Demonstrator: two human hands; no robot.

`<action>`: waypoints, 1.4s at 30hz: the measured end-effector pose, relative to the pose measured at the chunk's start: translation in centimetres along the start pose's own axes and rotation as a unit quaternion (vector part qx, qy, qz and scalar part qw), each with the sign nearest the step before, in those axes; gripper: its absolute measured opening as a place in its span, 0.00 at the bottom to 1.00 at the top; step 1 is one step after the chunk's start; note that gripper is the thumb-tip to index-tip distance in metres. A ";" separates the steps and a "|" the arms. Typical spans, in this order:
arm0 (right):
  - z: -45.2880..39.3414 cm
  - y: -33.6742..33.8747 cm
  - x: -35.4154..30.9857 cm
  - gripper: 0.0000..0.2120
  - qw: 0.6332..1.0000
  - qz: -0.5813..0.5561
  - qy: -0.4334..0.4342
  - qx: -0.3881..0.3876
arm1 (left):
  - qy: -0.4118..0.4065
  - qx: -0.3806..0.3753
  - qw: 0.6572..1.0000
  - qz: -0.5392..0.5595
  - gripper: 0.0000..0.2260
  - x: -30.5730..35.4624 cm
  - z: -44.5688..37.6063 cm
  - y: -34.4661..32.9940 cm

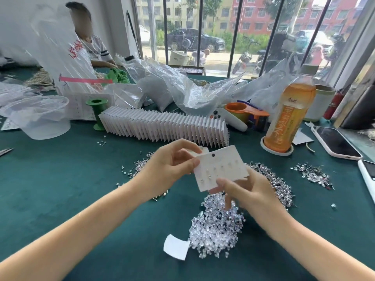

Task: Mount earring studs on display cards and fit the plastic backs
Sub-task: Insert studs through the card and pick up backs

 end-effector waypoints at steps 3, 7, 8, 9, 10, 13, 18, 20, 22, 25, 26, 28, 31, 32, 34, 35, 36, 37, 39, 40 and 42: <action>-0.4 1.0 1.1 0.14 0.995 -0.052 -0.073 0.036 | 0.016 0.029 0.999 -0.038 0.05 -0.5 0.2 0.5; -0.8 1.3 2.3 0.07 0.987 -0.080 -0.131 0.046 | -0.033 0.010 0.972 -0.234 0.23 0.0 1.2 -0.6; -0.9 1.2 2.4 0.07 0.986 -0.090 -0.133 0.044 | -0.047 -0.010 0.961 -0.272 0.29 0.1 1.4 -1.1; -0.9 1.0 2.3 0.08 0.985 -0.103 -0.131 0.039 | -0.060 -0.022 0.953 -0.298 0.33 0.2 1.5 -1.5; -1.0 0.8 2.2 0.11 0.984 -0.119 -0.131 0.031 | -0.075 -0.022 0.947 -0.312 0.34 0.3 1.5 -1.8; -1.3 -0.1 2.0 0.16 0.981 -0.143 -0.132 -0.008 | -0.104 -0.002 0.940 -0.324 0.31 0.6 1.5 -1.6; -1.9 2.7 1.0 0.10 0.995 0.075 -0.050 0.049 | -0.062 0.018 0.952 -0.299 0.33 -0.3 0.9 -0.2; -1.9 3.8 0.9 0.04 0.970 0.232 0.004 0.069 | -0.049 0.023 0.952 -0.300 0.35 -0.7 0.7 0.3; -1.8 3.6 1.3 0.05 0.946 0.320 0.017 0.042 | -0.039 0.024 0.951 -0.307 0.36 -1.2 0.6 0.3; -1.8 3.2 1.3 0.06 0.908 0.415 0.037 0.045 | -0.036 0.028 0.949 -0.313 0.38 -1.5 0.6 0.3; -1.8 3.1 1.1 0.05 0.895 0.441 0.047 0.054 | -0.038 0.030 0.948 -0.316 0.38 -1.5 0.6 0.3; -1.8 2.9 0.6 0.03 0.881 0.466 0.062 0.059 | -0.043 0.031 0.943 -0.328 0.39 -1.4 0.8 0.2; -1.8 2.2 0.4 0.05 0.869 0.489 0.065 0.042 | -0.054 0.029 0.936 -0.348 0.38 -1.2 0.9 -0.1; -1.9 2.0 0.5 0.07 0.861 0.504 0.062 0.042 | -0.056 0.029 0.934 -0.353 0.38 -1.2 0.9 -0.1; -2.0 1.6 0.4 0.10 0.845 0.531 0.055 0.044 | -0.059 0.029 0.931 -0.359 0.37 -1.1 0.9 -0.2; -2.1 1.3 0.4 0.11 0.841 0.537 0.051 0.046 | -0.062 0.029 0.930 -0.362 0.37 -1.1 0.9 -0.2; -2.1 1.2 0.3 0.12 0.839 0.540 0.048 0.049 | -0.067 0.028 0.928 -0.365 0.36 -1.0 0.9 -0.2; -2.2 1.1 0.3 0.12 0.837 0.542 0.046 0.052 | -0.071 0.028 0.926 -0.369 0.36 -1.0 0.9 -0.2; -2.3 1.1 0.2 0.12 0.837 0.542 0.042 0.056 | -0.077 0.021 0.922 -0.380 0.36 -1.0 1.0 -0.4; -2.4 1.1 0.3 0.11 0.839 0.539 0.040 0.055 | -0.078 0.018 0.920 -0.385 0.37 -1.0 1.0 -0.5; -2.4 1.1 0.4 0.10 0.845 0.532 0.035 0.052 | -0.078 0.013 0.919 -0.387 0.37 -1.0 1.1 -0.7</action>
Point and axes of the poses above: each hand's wrist, its own z-axis away from the middle knuckle, its own y-axis out of the back of the hand, x = y × z, the point moved 6 cm from there along -z, towards the middle knuckle, and after that the axes turned 8 degrees about z, right-handed, at the moved point
